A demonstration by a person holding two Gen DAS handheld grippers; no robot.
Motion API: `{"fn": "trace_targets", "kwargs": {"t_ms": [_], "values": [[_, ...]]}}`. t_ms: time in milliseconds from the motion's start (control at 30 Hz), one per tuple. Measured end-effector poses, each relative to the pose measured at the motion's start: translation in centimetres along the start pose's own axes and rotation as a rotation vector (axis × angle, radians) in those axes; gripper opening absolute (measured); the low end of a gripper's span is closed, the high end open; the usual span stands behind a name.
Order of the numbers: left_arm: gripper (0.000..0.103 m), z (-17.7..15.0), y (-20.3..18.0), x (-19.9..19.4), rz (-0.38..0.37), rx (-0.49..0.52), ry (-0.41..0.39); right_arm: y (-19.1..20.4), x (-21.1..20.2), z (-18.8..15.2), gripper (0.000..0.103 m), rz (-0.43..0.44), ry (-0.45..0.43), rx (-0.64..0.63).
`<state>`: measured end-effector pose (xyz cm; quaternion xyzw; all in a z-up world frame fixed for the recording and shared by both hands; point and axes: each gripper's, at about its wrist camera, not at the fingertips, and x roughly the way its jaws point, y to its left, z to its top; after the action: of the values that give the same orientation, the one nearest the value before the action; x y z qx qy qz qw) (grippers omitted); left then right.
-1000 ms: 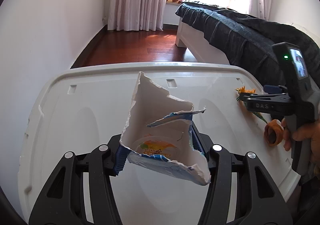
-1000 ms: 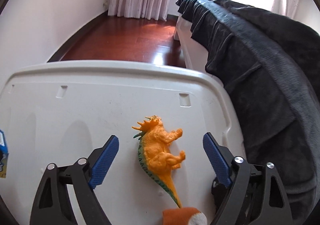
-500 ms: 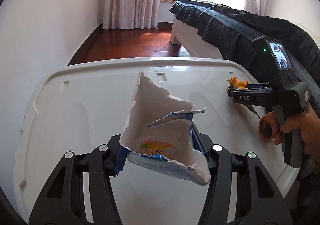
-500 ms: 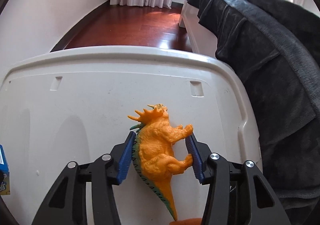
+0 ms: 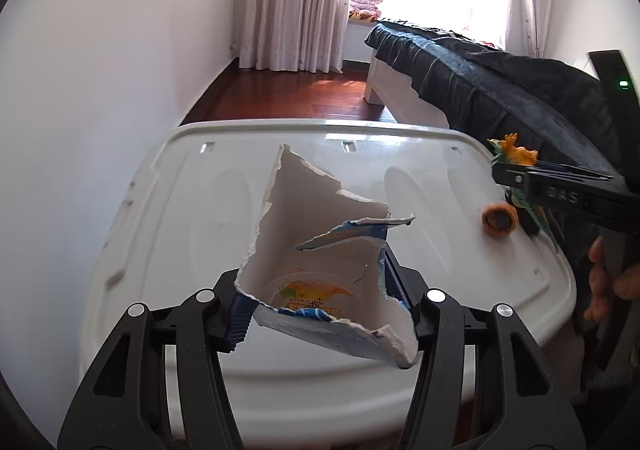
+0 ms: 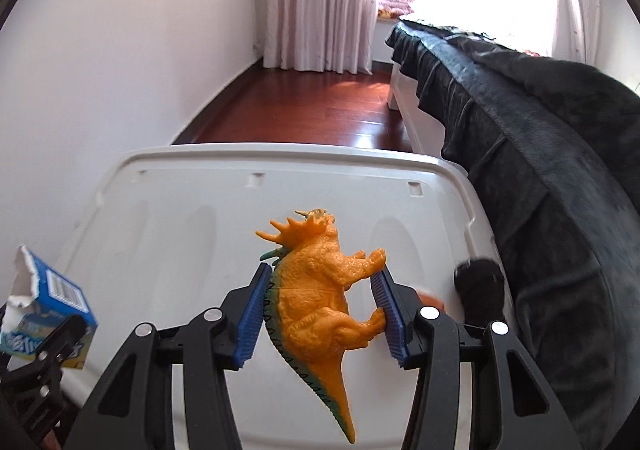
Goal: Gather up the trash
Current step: 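Drop the milk carton into the bin with the left tool while the right tool drops the dinosaur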
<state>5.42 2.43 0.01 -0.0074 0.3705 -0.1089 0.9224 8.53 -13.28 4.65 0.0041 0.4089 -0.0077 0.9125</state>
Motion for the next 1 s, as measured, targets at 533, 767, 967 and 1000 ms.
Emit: {"fn": "trace_targets", "kwargs": {"t_ms": [533, 767, 967, 1000], "values": [[0.055, -15.0, -0.8, -6.1, 0.102, 0.004, 0.161, 3.7, -6.1, -20.0, 0.050, 0.017, 0.194, 0.066], [0.056, -17.2, -0.7, -4.9, 0.110, -0.017, 0.232, 4.2, -5.2, -23.1, 0.051, -0.001, 0.256, 0.046], [0.058, -18.3, -1.1, -4.2, 0.121, -0.011, 0.268, 4.9, -4.4, -24.3, 0.051, -0.001, 0.283, 0.022], [0.059, -18.3, -1.1, -4.1, 0.122, -0.016, 0.270, 5.0, -4.3, -24.4, 0.051, -0.001, 0.287, 0.020]]}}
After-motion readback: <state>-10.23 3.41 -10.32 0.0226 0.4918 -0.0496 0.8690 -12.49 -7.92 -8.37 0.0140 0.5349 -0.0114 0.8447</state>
